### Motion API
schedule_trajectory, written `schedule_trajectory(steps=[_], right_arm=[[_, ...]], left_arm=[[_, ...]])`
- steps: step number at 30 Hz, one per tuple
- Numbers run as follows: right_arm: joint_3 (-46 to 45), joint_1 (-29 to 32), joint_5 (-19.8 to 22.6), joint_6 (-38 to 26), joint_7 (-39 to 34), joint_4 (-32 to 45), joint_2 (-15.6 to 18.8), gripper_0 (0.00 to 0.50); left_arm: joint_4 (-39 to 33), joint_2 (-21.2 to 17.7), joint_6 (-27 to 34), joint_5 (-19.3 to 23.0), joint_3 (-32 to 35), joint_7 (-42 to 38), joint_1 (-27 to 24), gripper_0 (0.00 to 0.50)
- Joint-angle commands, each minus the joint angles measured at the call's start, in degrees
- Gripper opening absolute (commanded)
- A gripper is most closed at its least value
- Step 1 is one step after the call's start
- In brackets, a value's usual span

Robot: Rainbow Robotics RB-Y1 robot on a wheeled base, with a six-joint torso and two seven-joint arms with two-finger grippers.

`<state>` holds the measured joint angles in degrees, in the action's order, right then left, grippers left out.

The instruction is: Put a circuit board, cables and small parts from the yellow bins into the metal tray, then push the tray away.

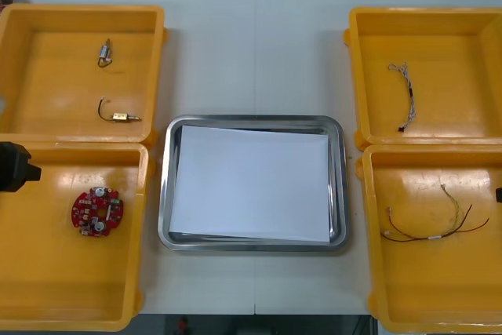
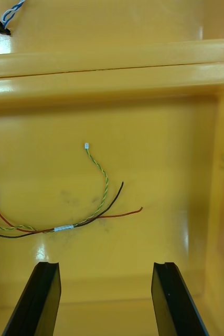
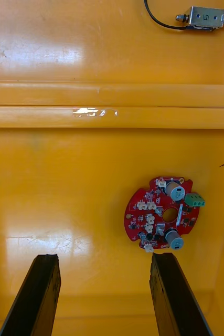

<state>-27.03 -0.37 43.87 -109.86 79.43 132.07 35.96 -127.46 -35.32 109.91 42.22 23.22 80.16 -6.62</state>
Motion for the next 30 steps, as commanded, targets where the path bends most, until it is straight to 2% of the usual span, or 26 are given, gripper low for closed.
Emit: schedule_trajectory(steps=[1,30], right_arm=[[0.49,0.81,-0.37,-0.14,-3.06,1.52,-0.27,0.500],[0.49,0.81,-0.37,-0.14,-3.06,1.52,-0.27,0.500]], left_arm=[[-1.82,-2.39,0.09,0.06,0.16,-0.80,0.82,0.500],[-1.82,-2.39,0.09,0.06,0.16,-0.80,0.82,0.500]])
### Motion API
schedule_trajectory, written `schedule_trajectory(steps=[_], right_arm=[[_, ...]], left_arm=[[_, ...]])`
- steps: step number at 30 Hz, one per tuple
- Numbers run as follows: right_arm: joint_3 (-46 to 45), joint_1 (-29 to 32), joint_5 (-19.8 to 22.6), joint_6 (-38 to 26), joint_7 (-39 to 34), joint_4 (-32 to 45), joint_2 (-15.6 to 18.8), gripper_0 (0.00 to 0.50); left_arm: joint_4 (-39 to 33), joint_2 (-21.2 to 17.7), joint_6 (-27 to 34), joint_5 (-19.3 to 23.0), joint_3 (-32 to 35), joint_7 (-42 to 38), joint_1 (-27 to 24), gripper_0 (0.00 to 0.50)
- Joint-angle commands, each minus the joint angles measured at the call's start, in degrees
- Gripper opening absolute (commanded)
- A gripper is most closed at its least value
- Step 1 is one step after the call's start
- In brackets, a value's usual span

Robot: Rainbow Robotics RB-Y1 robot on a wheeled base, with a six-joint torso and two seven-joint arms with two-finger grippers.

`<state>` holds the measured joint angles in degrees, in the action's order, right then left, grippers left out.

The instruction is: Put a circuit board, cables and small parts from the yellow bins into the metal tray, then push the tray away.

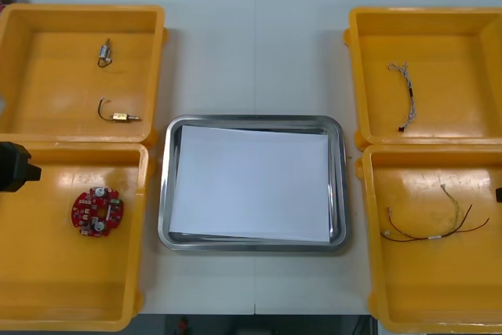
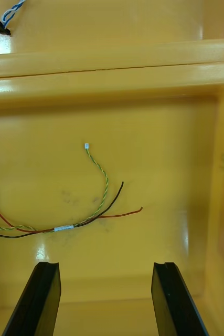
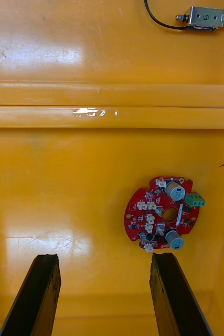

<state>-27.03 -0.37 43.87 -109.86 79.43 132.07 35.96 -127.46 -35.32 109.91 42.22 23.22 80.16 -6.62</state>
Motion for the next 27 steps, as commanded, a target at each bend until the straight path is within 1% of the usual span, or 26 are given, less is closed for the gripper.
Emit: schedule_trajectory(steps=[1,27], right_arm=[[0.49,0.81,-0.37,-0.14,-3.06,1.52,-0.27,0.500],[0.49,0.81,-0.37,-0.14,-3.06,1.52,-0.27,0.500]], left_arm=[[-1.82,-2.39,0.09,0.06,0.16,-0.80,0.82,0.500],[-1.82,-2.39,0.09,0.06,0.16,-0.80,0.82,0.500]])
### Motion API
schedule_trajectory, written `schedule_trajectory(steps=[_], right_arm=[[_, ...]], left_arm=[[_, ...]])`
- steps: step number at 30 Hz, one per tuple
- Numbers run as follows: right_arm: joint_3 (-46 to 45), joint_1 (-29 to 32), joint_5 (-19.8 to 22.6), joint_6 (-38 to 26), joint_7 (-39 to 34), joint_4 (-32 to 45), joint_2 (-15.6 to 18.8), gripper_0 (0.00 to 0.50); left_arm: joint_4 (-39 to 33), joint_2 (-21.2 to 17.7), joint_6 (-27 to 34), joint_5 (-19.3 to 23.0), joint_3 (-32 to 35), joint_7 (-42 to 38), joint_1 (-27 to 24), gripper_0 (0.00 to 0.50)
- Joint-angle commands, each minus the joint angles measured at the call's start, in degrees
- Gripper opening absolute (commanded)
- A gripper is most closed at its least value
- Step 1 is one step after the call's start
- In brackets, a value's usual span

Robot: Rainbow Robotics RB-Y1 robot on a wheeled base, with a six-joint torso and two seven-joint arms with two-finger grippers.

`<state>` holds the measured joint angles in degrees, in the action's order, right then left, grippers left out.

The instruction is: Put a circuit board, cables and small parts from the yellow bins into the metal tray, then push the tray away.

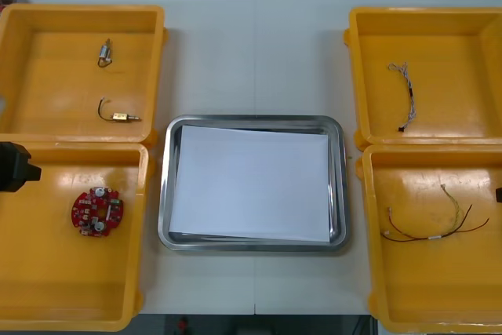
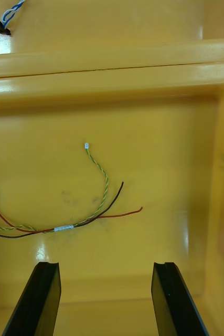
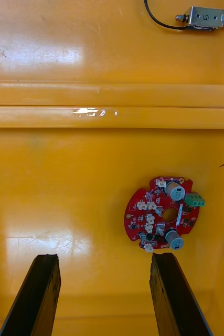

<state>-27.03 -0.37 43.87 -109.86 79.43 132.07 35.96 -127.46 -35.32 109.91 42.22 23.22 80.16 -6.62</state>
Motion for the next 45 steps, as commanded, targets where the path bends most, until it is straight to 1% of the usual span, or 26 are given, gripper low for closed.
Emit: schedule_trajectory(steps=[1,45], right_arm=[[0.49,0.81,-0.37,-0.14,-3.06,1.52,-0.27,0.500],[0.49,0.81,-0.37,-0.14,-3.06,1.52,-0.27,0.500]], left_arm=[[-1.82,-2.39,0.09,0.06,0.16,-0.80,0.82,0.500],[-1.82,-2.39,0.09,0.06,0.16,-0.80,0.82,0.500]])
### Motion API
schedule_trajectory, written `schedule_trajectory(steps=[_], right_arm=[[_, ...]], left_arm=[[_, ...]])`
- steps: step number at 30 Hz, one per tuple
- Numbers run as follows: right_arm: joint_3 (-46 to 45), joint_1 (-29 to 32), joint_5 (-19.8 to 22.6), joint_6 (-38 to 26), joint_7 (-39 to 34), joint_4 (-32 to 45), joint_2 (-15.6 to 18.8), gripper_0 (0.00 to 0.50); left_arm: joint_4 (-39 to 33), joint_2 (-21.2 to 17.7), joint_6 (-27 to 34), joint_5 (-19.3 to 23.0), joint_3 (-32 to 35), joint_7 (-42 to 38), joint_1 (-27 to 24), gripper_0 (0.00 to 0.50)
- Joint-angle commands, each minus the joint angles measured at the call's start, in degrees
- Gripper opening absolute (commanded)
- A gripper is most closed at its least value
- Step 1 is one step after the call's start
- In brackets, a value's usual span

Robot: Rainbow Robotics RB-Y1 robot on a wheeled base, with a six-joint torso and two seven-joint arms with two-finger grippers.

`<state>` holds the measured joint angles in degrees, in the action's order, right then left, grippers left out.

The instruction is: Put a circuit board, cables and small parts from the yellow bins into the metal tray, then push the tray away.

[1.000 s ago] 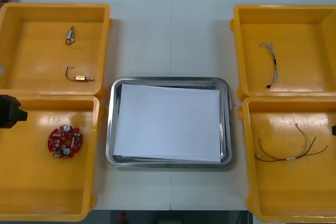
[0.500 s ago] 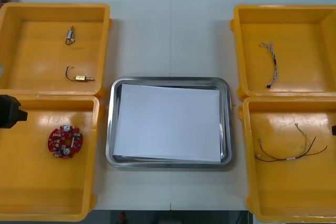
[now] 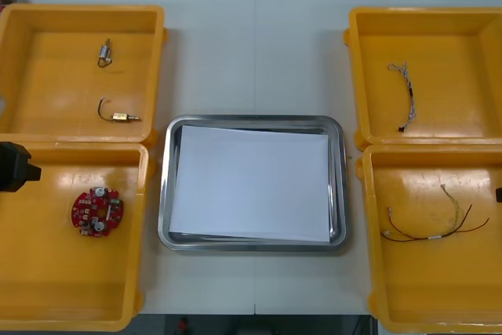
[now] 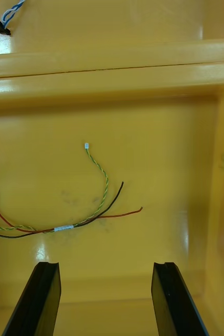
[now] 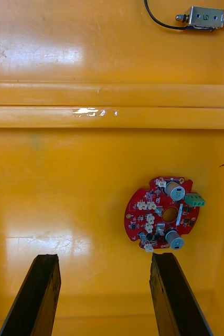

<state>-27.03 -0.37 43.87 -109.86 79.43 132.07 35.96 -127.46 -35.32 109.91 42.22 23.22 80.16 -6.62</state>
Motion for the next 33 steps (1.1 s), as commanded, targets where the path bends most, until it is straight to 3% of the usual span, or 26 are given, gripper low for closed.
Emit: schedule_trajectory(steps=[1,13,23,29,33], right_arm=[[0.49,0.81,-0.36,-0.14,-3.06,1.52,-0.27,0.500],[0.13,0.98,-0.45,-0.14,-3.14,1.61,-0.54,0.500],[-0.57,1.33,-1.51,-0.14,-5.08,5.30,0.17,0.500],[-0.04,2.30,-1.24,-0.14,-12.64,7.06,-0.89,0.500],[0.40,3.27,-0.98,-0.14,-16.85,8.81,-2.73,0.500]], left_arm=[[-1.82,-2.38,0.09,0.06,0.16,-0.80,0.82,0.500],[-1.56,-3.00,0.09,0.23,-1.51,-0.98,1.62,0.500],[-7.27,-4.14,0.09,0.41,-7.22,-6.69,1.62,0.500],[-8.42,-4.05,0.09,0.15,-11.35,-9.32,2.49,0.500],[-8.68,-4.14,0.09,-4.25,-16.45,-10.56,4.43,0.500]])
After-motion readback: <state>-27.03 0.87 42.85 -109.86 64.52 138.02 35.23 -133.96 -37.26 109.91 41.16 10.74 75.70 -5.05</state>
